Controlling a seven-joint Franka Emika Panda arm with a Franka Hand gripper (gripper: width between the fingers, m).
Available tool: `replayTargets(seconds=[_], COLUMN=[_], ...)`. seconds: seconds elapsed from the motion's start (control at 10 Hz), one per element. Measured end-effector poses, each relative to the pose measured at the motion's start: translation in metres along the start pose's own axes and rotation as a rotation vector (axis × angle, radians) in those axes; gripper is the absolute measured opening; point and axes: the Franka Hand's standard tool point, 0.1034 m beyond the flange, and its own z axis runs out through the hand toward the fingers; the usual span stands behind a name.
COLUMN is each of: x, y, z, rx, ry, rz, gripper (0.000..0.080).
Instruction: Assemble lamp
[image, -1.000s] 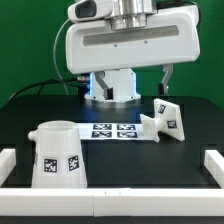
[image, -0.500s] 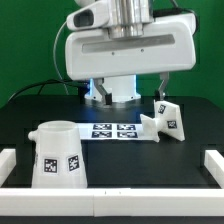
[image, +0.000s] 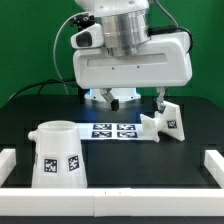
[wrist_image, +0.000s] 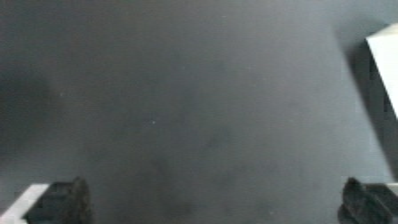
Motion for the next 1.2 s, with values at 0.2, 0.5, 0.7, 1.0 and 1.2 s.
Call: replayTargets(seconds=[0.2, 0.5, 0.7, 1.0, 1.2], x=[-0.009, -0.036, -0.036, -0.074, -0.098], y=[0.014, 0.028, 0.030, 0.040, 0.044], z=[0.012, 0.030, 0.029, 0.046, 0.049], rx=[0.078, 0.114, 0.115, 0.201, 0.272], ry=[-0.066, -0.135, -0.155, -0.397, -0.634], rz=[0.251, 0.372, 0.368, 0.431, 0.432], gripper=[0.0698, 0.0698, 0.0698, 0.0698, 0.0698])
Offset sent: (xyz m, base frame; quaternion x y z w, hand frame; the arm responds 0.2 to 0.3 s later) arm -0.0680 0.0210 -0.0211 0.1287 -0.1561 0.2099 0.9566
